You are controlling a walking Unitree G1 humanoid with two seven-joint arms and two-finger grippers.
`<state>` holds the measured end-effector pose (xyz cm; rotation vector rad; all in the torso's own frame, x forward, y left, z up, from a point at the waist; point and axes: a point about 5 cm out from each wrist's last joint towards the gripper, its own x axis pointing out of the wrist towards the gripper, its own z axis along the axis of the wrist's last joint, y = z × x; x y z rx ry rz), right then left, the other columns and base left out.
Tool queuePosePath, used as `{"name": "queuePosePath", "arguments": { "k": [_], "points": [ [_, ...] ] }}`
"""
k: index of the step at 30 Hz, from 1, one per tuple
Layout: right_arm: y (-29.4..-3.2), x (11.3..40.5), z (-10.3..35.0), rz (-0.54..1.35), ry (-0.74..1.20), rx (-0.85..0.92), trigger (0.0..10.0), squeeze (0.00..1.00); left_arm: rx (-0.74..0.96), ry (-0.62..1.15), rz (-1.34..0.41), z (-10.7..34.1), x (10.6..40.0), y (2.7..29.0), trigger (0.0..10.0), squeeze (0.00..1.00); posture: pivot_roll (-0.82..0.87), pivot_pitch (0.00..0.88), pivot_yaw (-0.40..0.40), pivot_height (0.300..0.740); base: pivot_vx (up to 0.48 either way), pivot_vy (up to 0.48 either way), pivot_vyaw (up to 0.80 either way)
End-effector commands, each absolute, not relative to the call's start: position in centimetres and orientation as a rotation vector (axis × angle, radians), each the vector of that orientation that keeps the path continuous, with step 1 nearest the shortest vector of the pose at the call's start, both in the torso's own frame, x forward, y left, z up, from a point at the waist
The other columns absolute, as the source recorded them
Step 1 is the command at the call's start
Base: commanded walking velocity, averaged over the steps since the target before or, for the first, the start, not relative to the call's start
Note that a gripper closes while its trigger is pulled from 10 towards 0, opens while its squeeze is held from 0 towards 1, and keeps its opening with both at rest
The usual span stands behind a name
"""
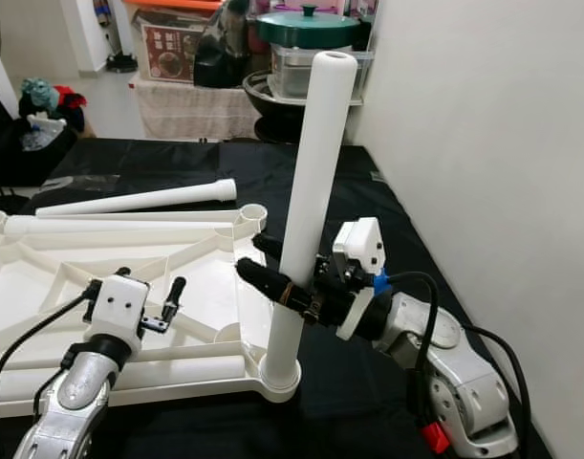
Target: Building children table
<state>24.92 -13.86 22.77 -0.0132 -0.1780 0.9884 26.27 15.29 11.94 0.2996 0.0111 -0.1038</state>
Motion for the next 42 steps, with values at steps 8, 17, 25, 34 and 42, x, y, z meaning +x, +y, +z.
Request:
{"name": "queuePosePath", "arguments": {
  "k": [8,17,25,34,42],
  "points": [
    [-21.9,30.0,17.8,-0.274,0.112,0.029,0.0,0.0,0.312,0.0,-0.109,12.0,26.1,15.0,10.0,0.0,0.11,0.0,-0.097,0.74,0.0,0.0,0.0],
    [-11.3,26.8,17.8,0.552,0.102,0.062,10.0,0.0,0.318,-0.001,-0.108,12.1,26.3,15.3,10.0,0.0,0.1,0.0,-0.087,0.74,0.0,0.0,0.0],
    [-12.9,28.1,18.5,0.541,0.107,-0.007,10.0,0.0,0.325,-0.003,-0.09,12.3,26.6,16.2,10.0,0.0,0.12,0.0,-0.097,0.74,0.0,0.0,0.0],
    [-12.6,24.4,20.9,1.055,-0.076,0.029,10.0,0.0,0.327,-0.006,-0.092,12.4,26.8,16.1,10.0,0.0,0.13,0.0,-0.1,0.74,0.0,0.0,0.0],
    [-13.2,24.7,21.2,1.131,-0.112,0.102,0.0,0.0,0.327,-0.005,-0.088,12.2,26.3,15.8,10.0,0.0,0.14,0.0,-0.109,0.74,0.0,0.0,0.0]
  ]
}}
